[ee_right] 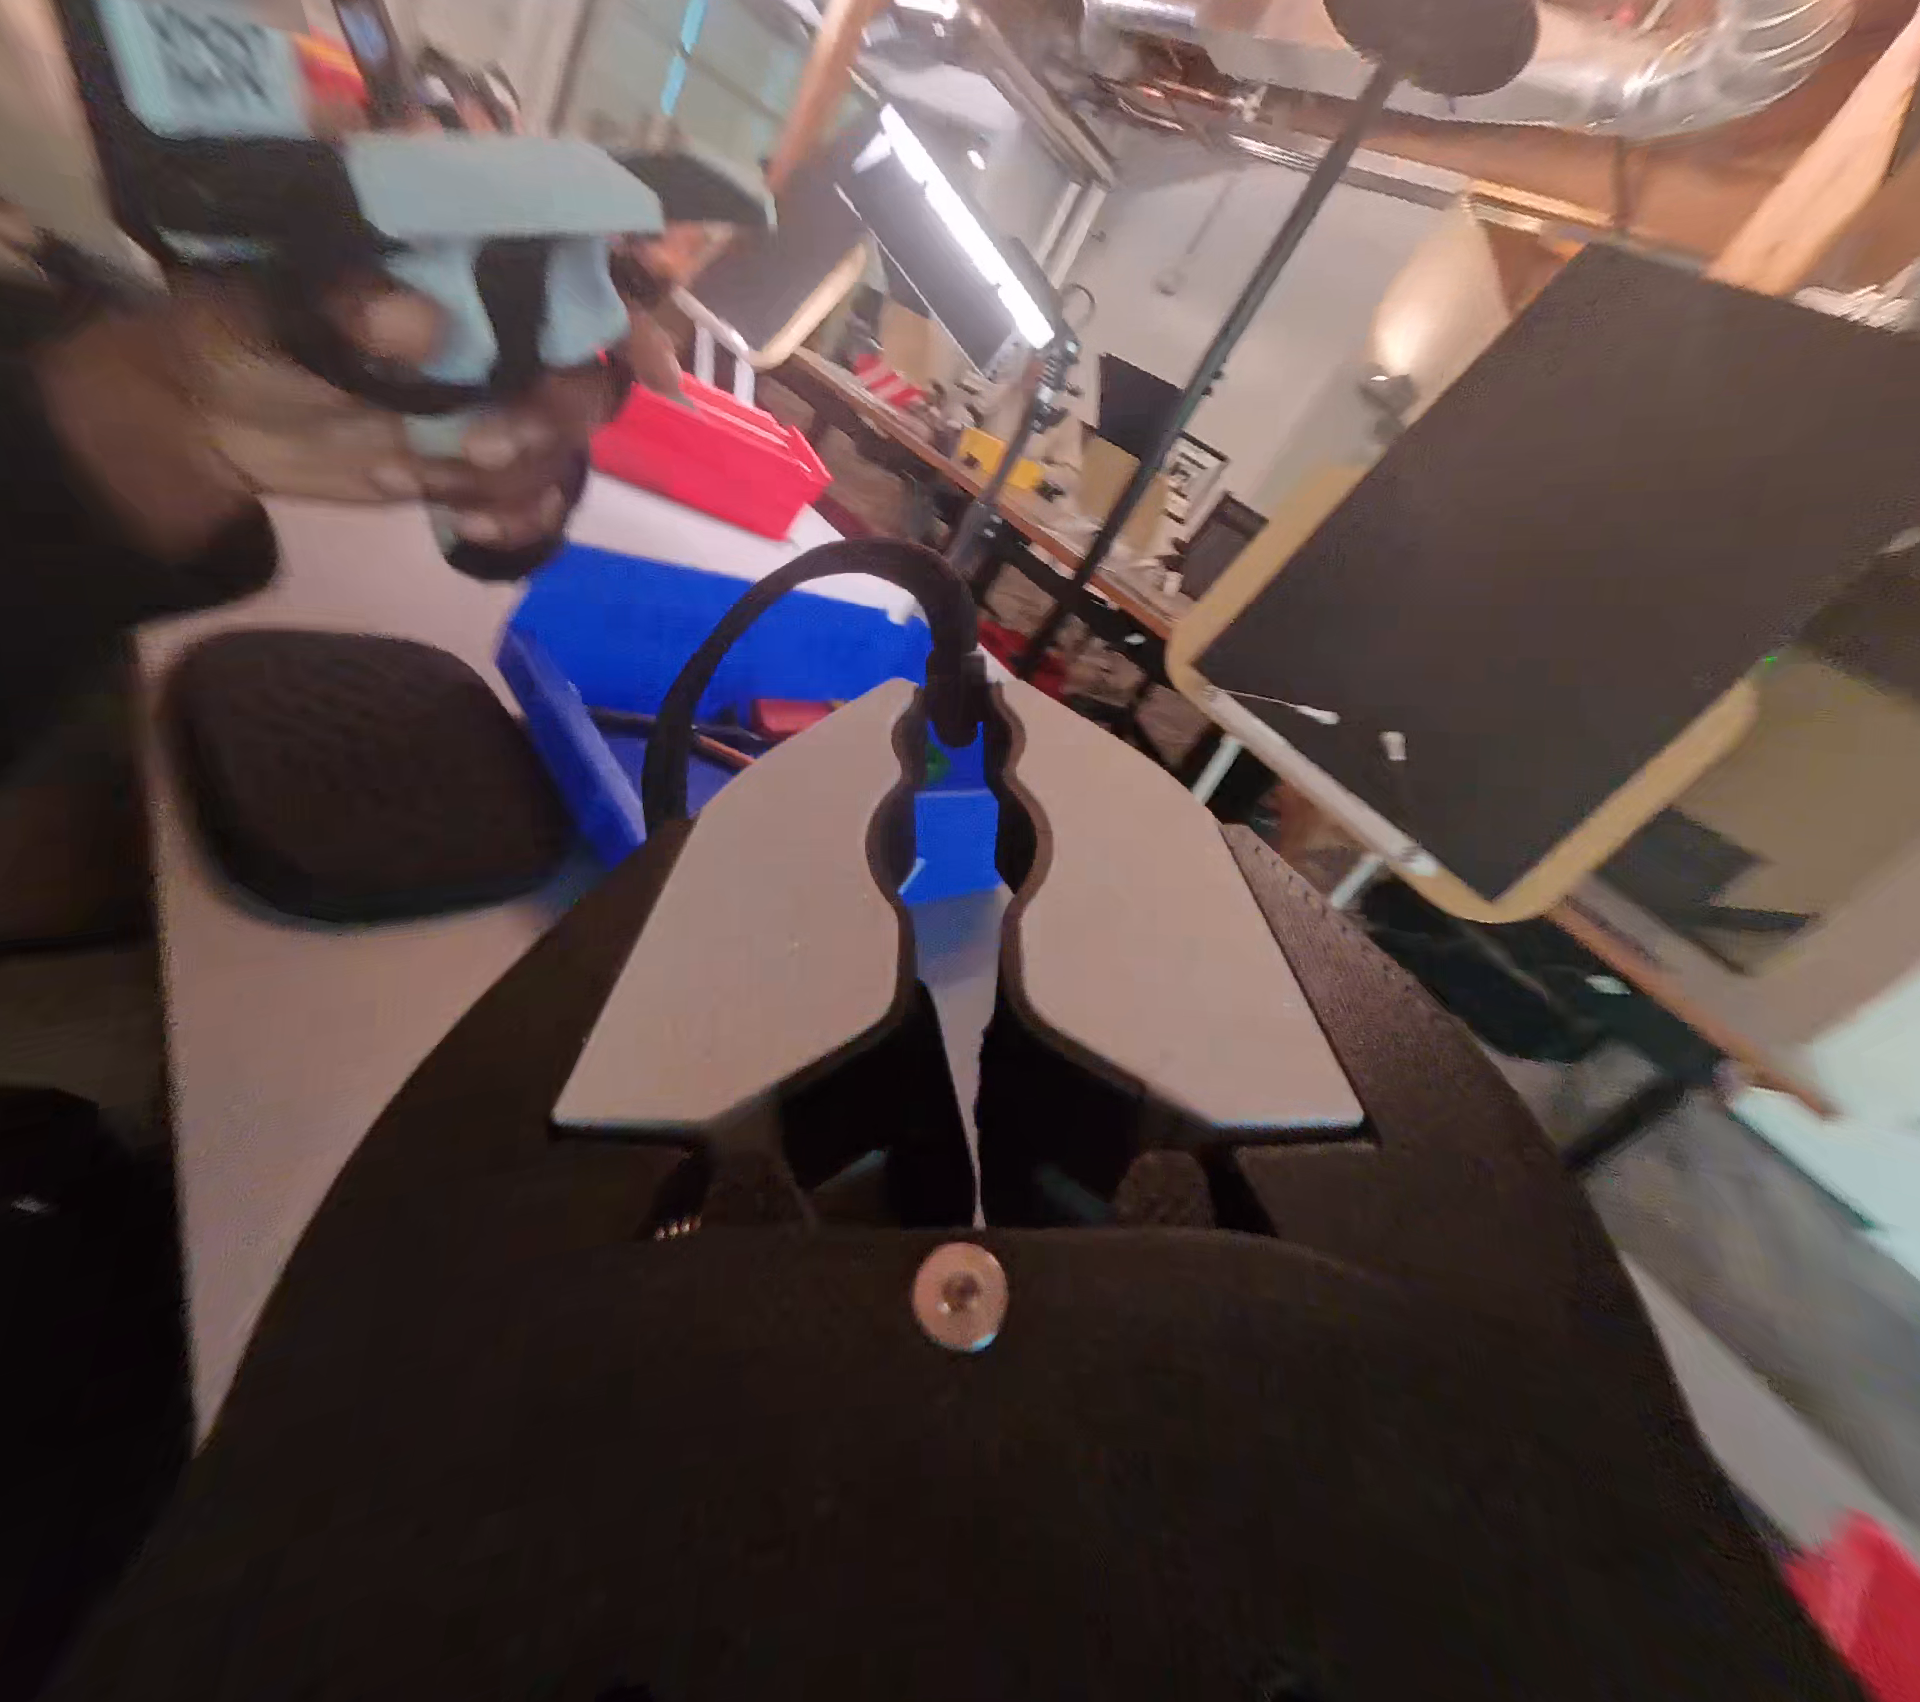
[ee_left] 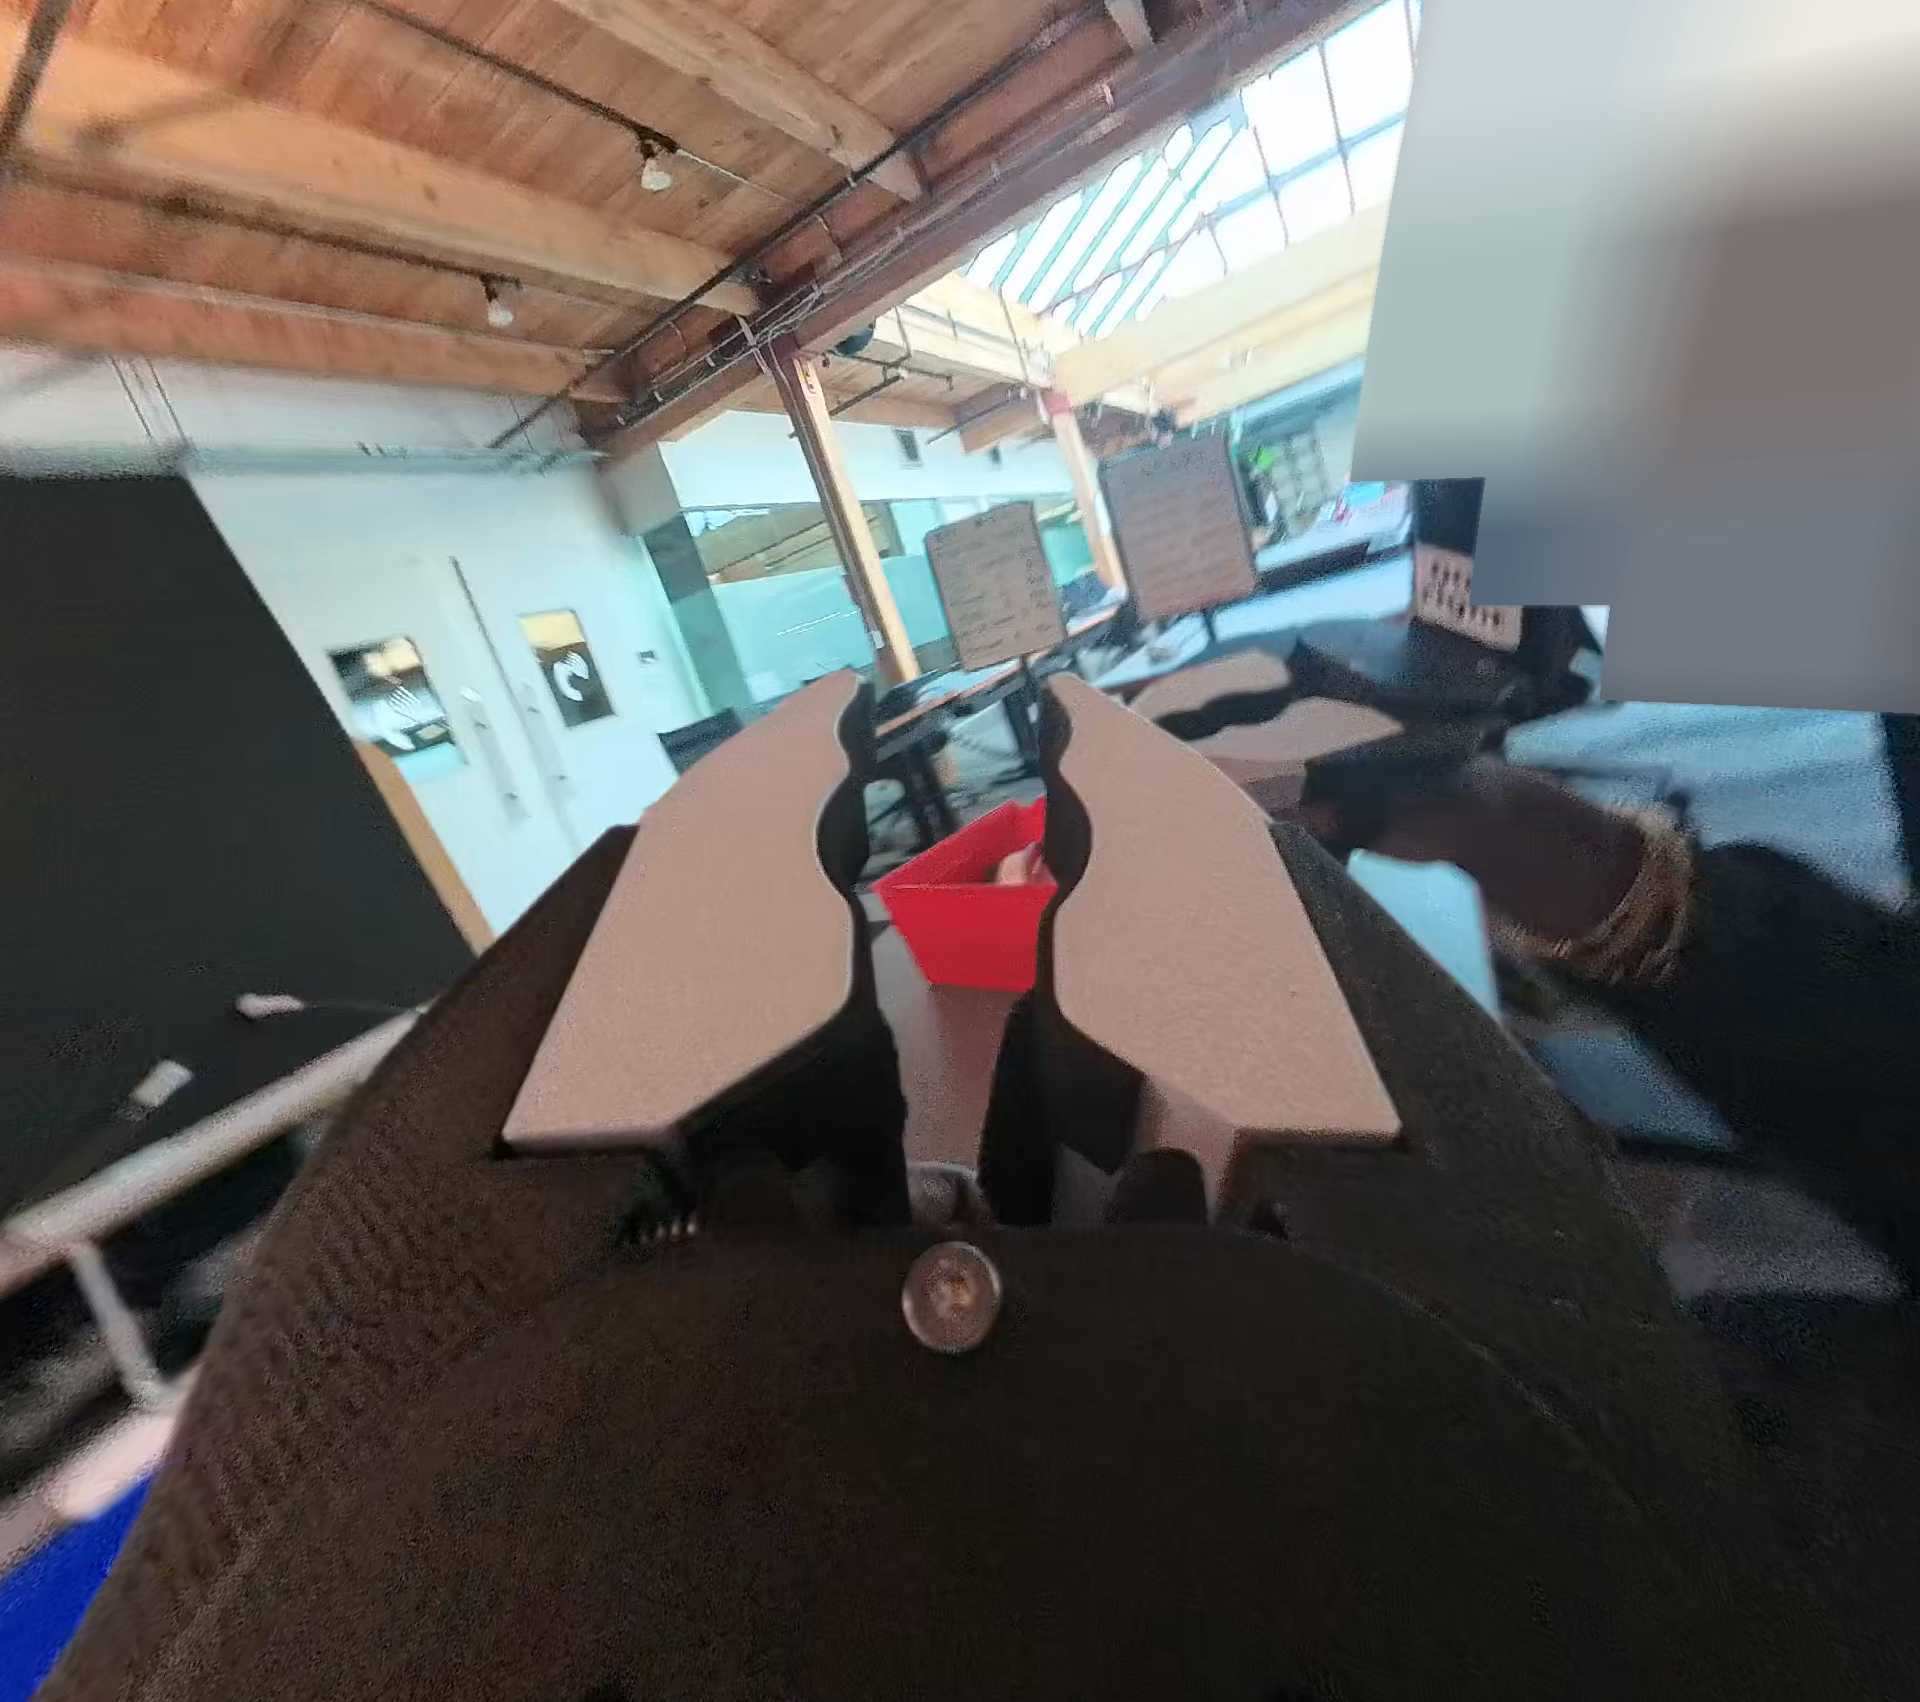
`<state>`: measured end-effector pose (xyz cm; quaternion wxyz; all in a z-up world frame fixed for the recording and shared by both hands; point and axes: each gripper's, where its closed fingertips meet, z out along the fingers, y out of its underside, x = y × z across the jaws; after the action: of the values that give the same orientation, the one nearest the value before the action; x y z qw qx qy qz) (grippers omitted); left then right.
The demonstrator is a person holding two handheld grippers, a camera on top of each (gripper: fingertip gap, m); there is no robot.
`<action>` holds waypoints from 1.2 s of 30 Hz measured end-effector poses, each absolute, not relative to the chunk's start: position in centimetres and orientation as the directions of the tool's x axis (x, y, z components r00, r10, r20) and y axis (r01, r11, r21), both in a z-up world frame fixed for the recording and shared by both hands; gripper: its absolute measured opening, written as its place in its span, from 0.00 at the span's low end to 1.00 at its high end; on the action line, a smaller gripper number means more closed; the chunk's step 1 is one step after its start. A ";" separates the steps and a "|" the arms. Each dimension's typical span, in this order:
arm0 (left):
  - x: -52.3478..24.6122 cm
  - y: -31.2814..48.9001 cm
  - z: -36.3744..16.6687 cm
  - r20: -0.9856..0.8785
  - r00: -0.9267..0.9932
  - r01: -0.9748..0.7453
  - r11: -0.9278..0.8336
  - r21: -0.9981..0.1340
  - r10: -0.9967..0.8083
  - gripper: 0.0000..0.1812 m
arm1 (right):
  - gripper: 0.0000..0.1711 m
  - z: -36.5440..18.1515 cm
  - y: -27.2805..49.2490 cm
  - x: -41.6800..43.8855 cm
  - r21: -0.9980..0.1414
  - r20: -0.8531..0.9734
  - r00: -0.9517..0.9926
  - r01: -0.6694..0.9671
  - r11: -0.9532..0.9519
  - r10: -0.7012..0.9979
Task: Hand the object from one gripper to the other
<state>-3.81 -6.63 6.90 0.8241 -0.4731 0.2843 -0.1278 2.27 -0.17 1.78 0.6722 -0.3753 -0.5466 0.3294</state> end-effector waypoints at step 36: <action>4.0 -5.9 4.2 0.062 0.359 0.438 0.109 -0.892 -0.931 0.02 | 0.02 0.8 -7.9 0.8 -0.973 -0.118 -0.504 -0.114 -0.202 0.856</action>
<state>4.03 -5.93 4.17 0.6920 -0.4479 0.2752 -0.4948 0.82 -7.91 0.76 0.3514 -0.3532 -0.5249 0.6901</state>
